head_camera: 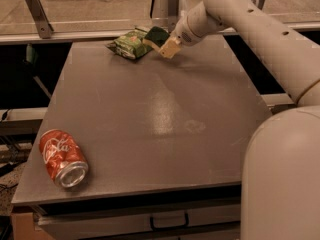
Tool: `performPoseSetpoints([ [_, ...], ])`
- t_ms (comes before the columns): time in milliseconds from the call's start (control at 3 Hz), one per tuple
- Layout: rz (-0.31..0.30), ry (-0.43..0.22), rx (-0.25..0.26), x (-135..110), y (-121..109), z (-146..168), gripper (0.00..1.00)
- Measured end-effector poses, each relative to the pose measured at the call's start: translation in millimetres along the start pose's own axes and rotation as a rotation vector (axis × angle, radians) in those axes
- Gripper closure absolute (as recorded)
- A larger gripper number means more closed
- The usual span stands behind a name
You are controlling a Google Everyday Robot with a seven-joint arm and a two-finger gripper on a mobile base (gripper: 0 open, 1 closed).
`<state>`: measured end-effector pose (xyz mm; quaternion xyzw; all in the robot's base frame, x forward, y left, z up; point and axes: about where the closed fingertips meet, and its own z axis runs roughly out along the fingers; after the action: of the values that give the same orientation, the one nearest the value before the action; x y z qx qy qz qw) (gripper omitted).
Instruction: Move sponge near green jalapeno chip bag
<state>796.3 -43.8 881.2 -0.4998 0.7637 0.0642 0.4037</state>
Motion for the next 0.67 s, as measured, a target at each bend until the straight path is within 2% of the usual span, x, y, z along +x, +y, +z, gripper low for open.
performPoseSetpoints([
  [667, 0.031, 0.036, -0.008, 15.1, -5.6, 17.4, 0.37],
])
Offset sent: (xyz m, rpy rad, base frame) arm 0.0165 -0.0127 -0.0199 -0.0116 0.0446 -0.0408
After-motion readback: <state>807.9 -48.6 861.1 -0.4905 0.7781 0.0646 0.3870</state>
